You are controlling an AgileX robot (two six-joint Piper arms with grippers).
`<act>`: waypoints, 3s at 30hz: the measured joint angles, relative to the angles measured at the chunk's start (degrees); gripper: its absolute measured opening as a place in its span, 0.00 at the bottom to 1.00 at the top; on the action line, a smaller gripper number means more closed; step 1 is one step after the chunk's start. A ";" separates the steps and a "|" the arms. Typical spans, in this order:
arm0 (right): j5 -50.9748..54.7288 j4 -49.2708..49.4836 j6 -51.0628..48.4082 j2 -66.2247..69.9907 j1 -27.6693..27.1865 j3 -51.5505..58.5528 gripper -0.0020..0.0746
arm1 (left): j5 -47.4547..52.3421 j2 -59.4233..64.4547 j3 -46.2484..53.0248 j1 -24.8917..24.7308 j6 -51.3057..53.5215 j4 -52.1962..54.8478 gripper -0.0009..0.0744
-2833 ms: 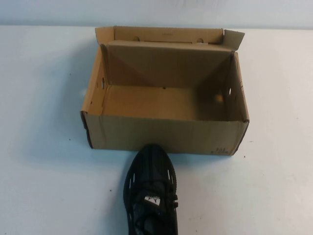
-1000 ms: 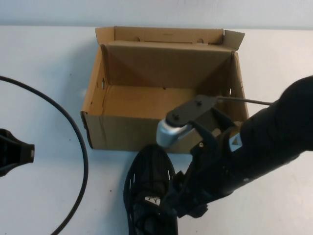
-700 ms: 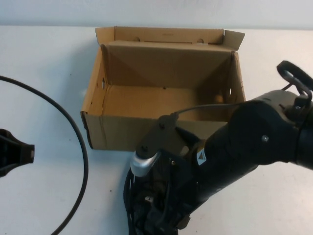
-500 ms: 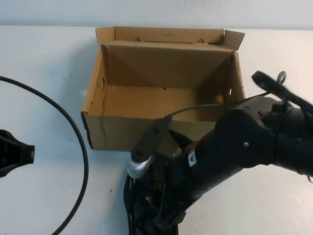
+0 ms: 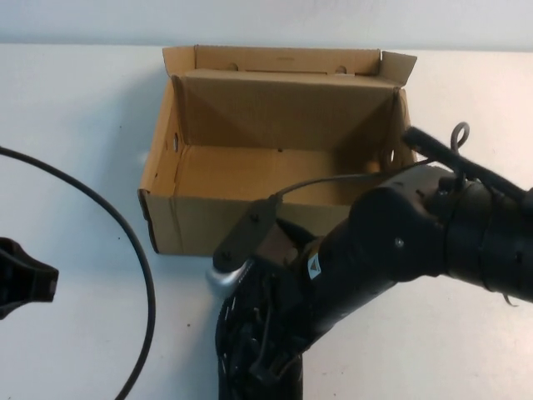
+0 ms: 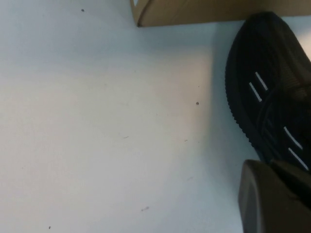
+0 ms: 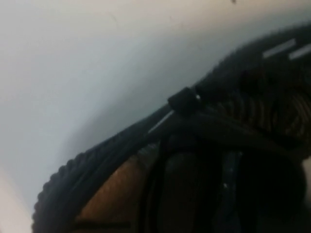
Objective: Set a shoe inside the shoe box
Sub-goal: Pick up the shoe from the table, then hand over the shoe
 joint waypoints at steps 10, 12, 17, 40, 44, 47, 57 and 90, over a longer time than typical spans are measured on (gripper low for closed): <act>12.18 7.06 4.55 -2.05 0.00 -12.73 0.03 | -3.54 -7.47 0.00 0.00 5.90 0.00 0.01; 13.77 7.06 6.82 -2.05 0.00 -15.54 0.03 | -5.82 -10.77 0.00 0.00 7.08 -0.04 0.02; 15.03 6.44 11.21 -2.05 0.00 -23.02 0.03 | -8.95 -17.87 0.00 0.00 7.89 -0.04 0.14; 21.59 -13.61 28.30 7.37 -4.26 -48.19 0.03 | -10.34 -15.26 0.00 0.00 36.67 -17.89 0.90; 21.86 -10.90 27.20 9.26 -6.98 -50.42 0.03 | -11.58 -11.95 0.00 0.00 40.43 -19.28 0.90; 22.25 -10.10 27.20 10.05 -8.30 -51.78 0.03 | -12.76 -8.90 0.00 0.00 44.14 -22.06 0.90; 21.41 -4.95 27.08 14.37 -10.93 -53.36 0.03 | -16.29 -0.75 0.00 0.00 55.04 -31.64 0.90; 23.30 4.66 24.18 19.69 -11.30 -61.34 0.03 | -34.95 13.29 0.00 -8.23 56.37 -29.92 0.30</act>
